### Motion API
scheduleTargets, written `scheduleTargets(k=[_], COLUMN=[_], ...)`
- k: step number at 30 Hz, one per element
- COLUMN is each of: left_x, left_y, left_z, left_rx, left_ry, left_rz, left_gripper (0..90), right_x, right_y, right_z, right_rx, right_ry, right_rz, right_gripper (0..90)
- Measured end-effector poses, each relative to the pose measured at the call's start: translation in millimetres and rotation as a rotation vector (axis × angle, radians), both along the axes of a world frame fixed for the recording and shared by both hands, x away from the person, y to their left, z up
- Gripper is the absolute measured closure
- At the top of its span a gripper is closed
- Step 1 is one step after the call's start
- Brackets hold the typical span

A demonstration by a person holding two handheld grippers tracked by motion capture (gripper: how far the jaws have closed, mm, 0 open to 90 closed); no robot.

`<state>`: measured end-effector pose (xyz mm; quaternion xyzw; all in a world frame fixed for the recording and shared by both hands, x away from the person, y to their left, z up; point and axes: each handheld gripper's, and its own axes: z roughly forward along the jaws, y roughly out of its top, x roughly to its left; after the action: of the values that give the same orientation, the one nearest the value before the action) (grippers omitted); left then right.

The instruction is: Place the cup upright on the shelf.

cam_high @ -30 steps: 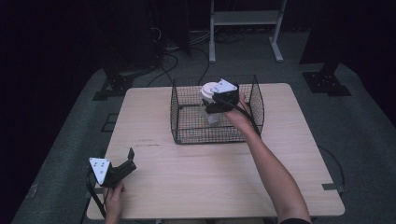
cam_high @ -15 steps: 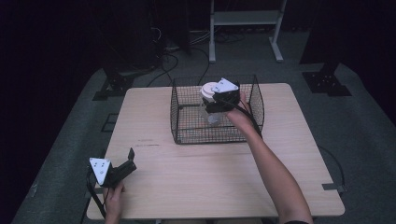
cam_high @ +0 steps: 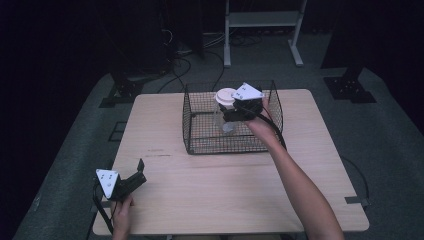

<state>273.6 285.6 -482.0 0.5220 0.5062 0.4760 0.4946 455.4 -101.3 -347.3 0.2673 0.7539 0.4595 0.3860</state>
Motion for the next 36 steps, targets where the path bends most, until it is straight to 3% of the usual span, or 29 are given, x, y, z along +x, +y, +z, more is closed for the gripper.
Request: scheduleTargets(k=[22,36], left_x=[-0.2,0.0], left_y=[-0.1,-0.5], left_z=[-0.1,-0.1], left_rx=[0.003,0.006], left_ry=[0.002,0.002], left_rz=[0.004,0.003], left_gripper=[0.0,0.0], right_x=[-36.7,-52.1], right_y=[-23.9,-41.2], right_z=[15.6,4.7], right_rx=[0.004,0.000], right_ry=[-0.019,0.005], right_rz=[0.044,0.052], right_gripper=[4.0,4.1])
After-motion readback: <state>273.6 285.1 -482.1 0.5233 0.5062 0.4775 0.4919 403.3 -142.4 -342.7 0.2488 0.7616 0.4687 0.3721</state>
